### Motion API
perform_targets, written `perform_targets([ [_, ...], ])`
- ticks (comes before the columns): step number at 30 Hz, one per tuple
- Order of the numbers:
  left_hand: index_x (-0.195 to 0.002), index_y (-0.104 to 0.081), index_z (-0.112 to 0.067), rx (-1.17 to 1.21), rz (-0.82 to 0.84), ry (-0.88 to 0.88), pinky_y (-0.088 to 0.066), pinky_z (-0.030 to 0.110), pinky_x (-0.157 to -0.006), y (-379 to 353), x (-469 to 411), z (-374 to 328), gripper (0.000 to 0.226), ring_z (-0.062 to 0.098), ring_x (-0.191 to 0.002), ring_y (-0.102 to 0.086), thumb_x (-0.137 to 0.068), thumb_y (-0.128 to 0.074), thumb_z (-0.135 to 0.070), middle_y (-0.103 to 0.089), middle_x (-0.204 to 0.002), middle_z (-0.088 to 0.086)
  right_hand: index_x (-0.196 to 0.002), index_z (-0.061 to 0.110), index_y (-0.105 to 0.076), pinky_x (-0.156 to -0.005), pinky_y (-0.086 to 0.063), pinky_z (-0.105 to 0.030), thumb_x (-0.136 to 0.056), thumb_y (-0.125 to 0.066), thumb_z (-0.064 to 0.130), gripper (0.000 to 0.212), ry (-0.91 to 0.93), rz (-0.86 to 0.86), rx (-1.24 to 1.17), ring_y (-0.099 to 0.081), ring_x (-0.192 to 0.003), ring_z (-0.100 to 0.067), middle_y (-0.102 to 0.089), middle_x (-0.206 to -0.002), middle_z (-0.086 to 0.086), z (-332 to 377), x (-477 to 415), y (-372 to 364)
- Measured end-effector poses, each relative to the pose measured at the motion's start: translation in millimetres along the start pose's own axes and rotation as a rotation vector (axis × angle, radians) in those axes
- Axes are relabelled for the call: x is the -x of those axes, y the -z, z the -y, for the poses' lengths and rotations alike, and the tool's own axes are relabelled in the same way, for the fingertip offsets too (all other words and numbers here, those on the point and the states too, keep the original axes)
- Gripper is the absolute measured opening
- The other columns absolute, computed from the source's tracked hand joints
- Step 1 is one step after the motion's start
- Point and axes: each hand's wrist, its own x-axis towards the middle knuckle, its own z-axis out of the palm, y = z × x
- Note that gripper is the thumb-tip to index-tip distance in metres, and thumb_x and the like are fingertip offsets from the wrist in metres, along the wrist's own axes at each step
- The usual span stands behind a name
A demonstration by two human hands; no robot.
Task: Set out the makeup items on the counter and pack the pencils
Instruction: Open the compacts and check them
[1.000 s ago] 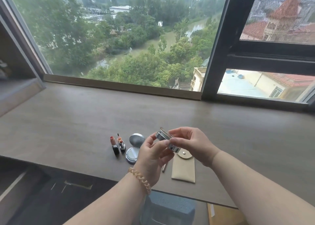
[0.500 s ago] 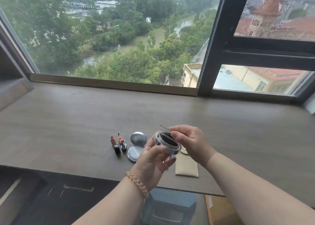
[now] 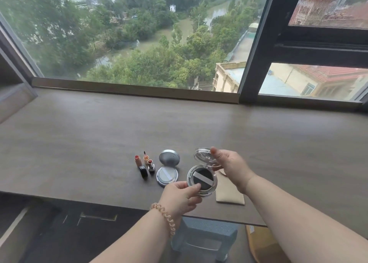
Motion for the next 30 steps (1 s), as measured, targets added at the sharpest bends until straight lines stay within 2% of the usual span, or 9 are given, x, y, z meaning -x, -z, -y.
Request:
perform_targets([
  [2,-0.075,-0.059,-0.009,0.019,-0.039,0.033,-0.04,0.022,-0.051,4.2,-9.8,4.3,0.011,0.016,-0.055,-0.058,-0.084,-0.067,-0.008,-0.064,-0.062,0.004,-0.098,-0.011,-0.059,-0.081,-0.047,-0.042,-0.065,-0.056,0.076,0.093,-0.015,0.019,0.025,-0.057,-0.077,-0.02,-0.059,-0.084,-0.012,-8.7,-8.3,-5.8],
  [4,-0.072,-0.057,-0.01,0.034,-0.069,0.056,-0.038,0.022,-0.05,6.8,-19.0,8.1,0.015,0.017,-0.055,-0.056,-0.085,-0.065,-0.007,-0.063,-0.058,0.001,-0.096,-0.005,-0.062,-0.085,-0.047,-0.041,-0.067,-0.055,0.071,0.082,-0.032,0.025,0.04,-0.059,-0.081,-0.018,-0.062,-0.087,-0.009,-16.5,-16.1,-12.0],
  [6,-0.071,-0.057,-0.01,0.053,-0.114,0.074,-0.038,0.022,-0.051,8.1,-29.1,13.0,0.017,0.016,-0.052,-0.055,-0.086,-0.064,-0.007,-0.063,-0.053,-0.002,-0.095,0.01,-0.067,-0.082,-0.047,-0.027,-0.073,-0.057,0.061,0.056,-0.049,0.031,0.031,-0.062,-0.085,-0.009,-0.07,-0.092,-0.001,-25.3,-22.9,-17.5],
  [8,-0.073,-0.058,-0.01,0.045,-0.163,0.095,-0.042,0.023,-0.052,9.0,-38.9,18.3,0.014,0.012,-0.047,-0.06,-0.086,-0.064,-0.008,-0.065,-0.053,-0.002,-0.096,0.016,-0.067,-0.076,-0.043,-0.015,-0.086,-0.057,0.046,0.033,-0.061,0.044,0.066,-0.061,-0.085,-0.001,-0.069,-0.089,0.008,-33.6,-29.4,-21.7],
  [12,-0.083,-0.061,-0.006,0.062,-0.209,0.112,-0.045,0.021,-0.046,9.9,-60.8,27.9,0.004,0.01,-0.045,-0.062,-0.086,-0.063,-0.007,-0.068,-0.069,0.005,-0.093,0.019,-0.066,-0.073,-0.041,-0.011,-0.092,-0.054,0.034,0.02,-0.088,0.026,0.131,-0.057,-0.079,0.006,-0.066,-0.084,0.013,-51.2,-45.9,-25.5],
  [15,-0.091,-0.057,-0.009,0.065,-0.269,0.105,-0.047,0.025,-0.052,8.9,-72.5,32.9,0.008,0.012,-0.047,-0.063,-0.086,-0.063,-0.007,-0.068,-0.083,0.008,-0.087,0.023,-0.065,-0.066,-0.04,-0.005,-0.092,-0.054,0.035,0.017,-0.089,0.015,0.144,-0.056,-0.07,0.014,-0.064,-0.079,0.017,-58.6,-55.6,-25.6],
  [17,-0.094,-0.054,-0.009,0.054,-0.308,0.094,-0.047,0.027,-0.054,8.1,-78.0,36.6,0.013,0.011,-0.047,-0.063,-0.085,-0.063,-0.007,-0.067,-0.085,0.009,-0.087,0.022,-0.066,-0.069,-0.042,-0.01,-0.091,-0.054,0.037,0.019,-0.087,0.006,0.138,-0.057,-0.07,0.01,-0.064,-0.078,0.015,-60.0,-60.9,-26.6],
  [21,-0.092,-0.055,-0.01,0.046,-0.386,0.086,-0.049,0.022,-0.047,4.7,-87.8,44.2,0.012,0.015,-0.054,-0.065,-0.085,-0.064,-0.006,-0.068,-0.09,0.012,-0.087,0.014,-0.067,-0.082,-0.047,-0.042,-0.09,-0.054,0.041,0.03,-0.123,0.021,0.125,-0.054,-0.076,-0.013,-0.064,-0.082,-0.004,-61.2,-75.8,-27.5],
  [30,-0.084,-0.06,-0.018,0.031,-0.564,0.029,-0.046,0.022,-0.047,-1.2,-98.1,50.8,0.012,0.009,-0.047,-0.064,-0.081,-0.067,-0.009,-0.068,-0.074,0.004,-0.084,0.012,-0.066,-0.081,-0.047,-0.045,-0.091,-0.051,0.047,0.039,-0.143,0.03,0.192,-0.052,-0.073,-0.016,-0.059,-0.078,-0.006,-67.3,-89.7,-24.5],
])
